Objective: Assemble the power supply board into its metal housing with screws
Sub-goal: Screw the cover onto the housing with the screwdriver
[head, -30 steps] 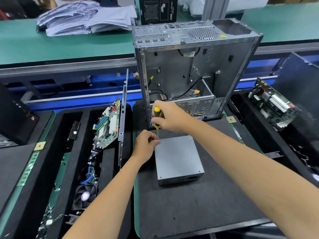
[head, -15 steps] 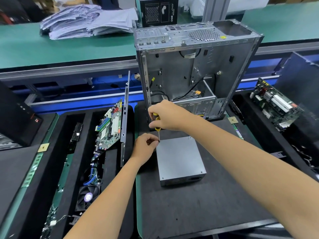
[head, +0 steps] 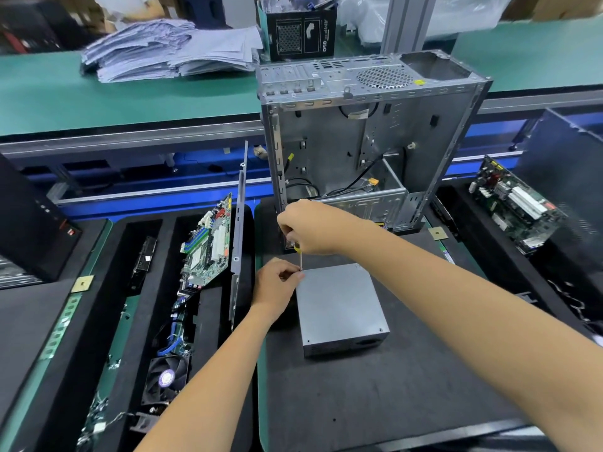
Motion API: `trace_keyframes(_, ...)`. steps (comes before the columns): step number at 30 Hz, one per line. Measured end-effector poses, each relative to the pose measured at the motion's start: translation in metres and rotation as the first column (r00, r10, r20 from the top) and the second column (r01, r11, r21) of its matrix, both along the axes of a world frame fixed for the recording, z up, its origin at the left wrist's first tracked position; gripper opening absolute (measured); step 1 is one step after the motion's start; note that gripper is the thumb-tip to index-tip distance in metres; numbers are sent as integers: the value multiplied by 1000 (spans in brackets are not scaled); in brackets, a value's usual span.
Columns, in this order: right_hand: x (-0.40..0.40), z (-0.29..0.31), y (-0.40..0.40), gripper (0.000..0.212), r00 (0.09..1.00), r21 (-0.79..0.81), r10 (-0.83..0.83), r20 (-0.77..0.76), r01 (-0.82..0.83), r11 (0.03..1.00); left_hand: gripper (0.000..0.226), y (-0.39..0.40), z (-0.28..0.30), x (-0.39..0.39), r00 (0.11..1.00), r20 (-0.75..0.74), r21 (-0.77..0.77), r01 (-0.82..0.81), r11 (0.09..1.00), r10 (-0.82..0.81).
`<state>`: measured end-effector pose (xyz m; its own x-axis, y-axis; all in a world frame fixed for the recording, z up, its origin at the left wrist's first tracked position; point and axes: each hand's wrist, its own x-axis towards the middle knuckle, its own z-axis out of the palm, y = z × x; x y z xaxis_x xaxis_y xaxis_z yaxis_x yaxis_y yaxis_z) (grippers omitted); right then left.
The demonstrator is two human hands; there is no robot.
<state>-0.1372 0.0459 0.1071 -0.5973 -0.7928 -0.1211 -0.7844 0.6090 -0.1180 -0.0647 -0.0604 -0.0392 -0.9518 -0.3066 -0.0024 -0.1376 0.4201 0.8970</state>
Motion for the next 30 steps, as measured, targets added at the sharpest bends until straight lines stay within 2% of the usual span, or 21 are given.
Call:
trace_keyframes(2, 4, 0, -3, 22, 997, 12, -53, -52, 54, 999, 8, 0, 0, -1, 1000, 7, -9, 3, 1000, -3)
trace_keyframes(5, 11, 1, -7, 35, 966, 41, -111, -232, 124, 991, 5, 1, 1, -1, 1000, 14, -17, 1, 1000, -1)
trace_keyframes(6, 10, 2, -8, 38, 969, 53, -112, -220, 126, 991, 4, 1, 1, -1, 1000, 17, -17, 0, 1000, 0)
trace_keyframes(7, 10, 4, -7, 37, 984, 66, -105, -144, 115, 991, 4, 1, 2, -1, 1000, 23, -20, 2, 1000, -1)
trace_keyframes(9, 11, 9, -6, 20, 997, 88, -52, 52, 48, 995, 4, 1, 3, 0, 999, 32, -20, 12, 1000, -11)
trace_keyframes(10, 11, 10, -6, 9, 996, 101, -16, 83, 8, 995, 4, 0, 3, -1, 999, 33, -17, 16, 1000, -16)
trace_keyframes(13, 14, 10, -6, 15, 1000, 76, 10, -7, -10, 997, 5, -1, 6, -1, 998, 52, -37, 27, 999, -25)
trace_keyframes(15, 14, 12, -10, 2, 996, 107, -15, -90, 25, 994, 8, -1, 6, -2, 998, 63, -52, 27, 998, -24)
trace_keyframes(17, 14, 11, -12, 21, 986, 154, -34, -164, 60, 986, 12, 0, 6, -1, 997, 70, -62, 24, 998, -19)
trace_keyframes(19, 14, 11, -9, 24, 976, 147, -84, -199, 115, 983, 12, 0, 6, -1, 998, 68, -56, 21, 998, -18)
trace_keyframes(20, 14, 11, -7, 22, 981, 142, -106, -165, 130, 981, 12, 0, 5, -1, 998, 67, -48, 20, 999, -17)
trace_keyframes(22, 12, 13, -3, 10, 993, 120, -114, 1, 113, 986, 11, 1, 6, 1, 998, 66, -42, 10, 999, -8)
trace_keyframes(24, 12, 17, -1, 14, 990, 94, -73, 119, 62, 994, 10, 2, 7, 2, 998, 64, -49, -4, 999, 7)
trace_keyframes(25, 12, 18, -2, 14, 994, 98, -52, 96, 43, 994, 9, 2, 7, 2, 998, 64, -53, -5, 999, 8)
trace_keyframes(27, 14, 18, -4, 7, 998, 122, -45, -46, 50, 991, 9, 3, 9, 3, 998, 67, -60, -6, 998, 10)
trace_keyframes(30, 14, 16, -6, 22, 980, 130, -85, -182, 109, 985, 9, 3, 10, 4, 997, 73, -62, -14, 998, 18)
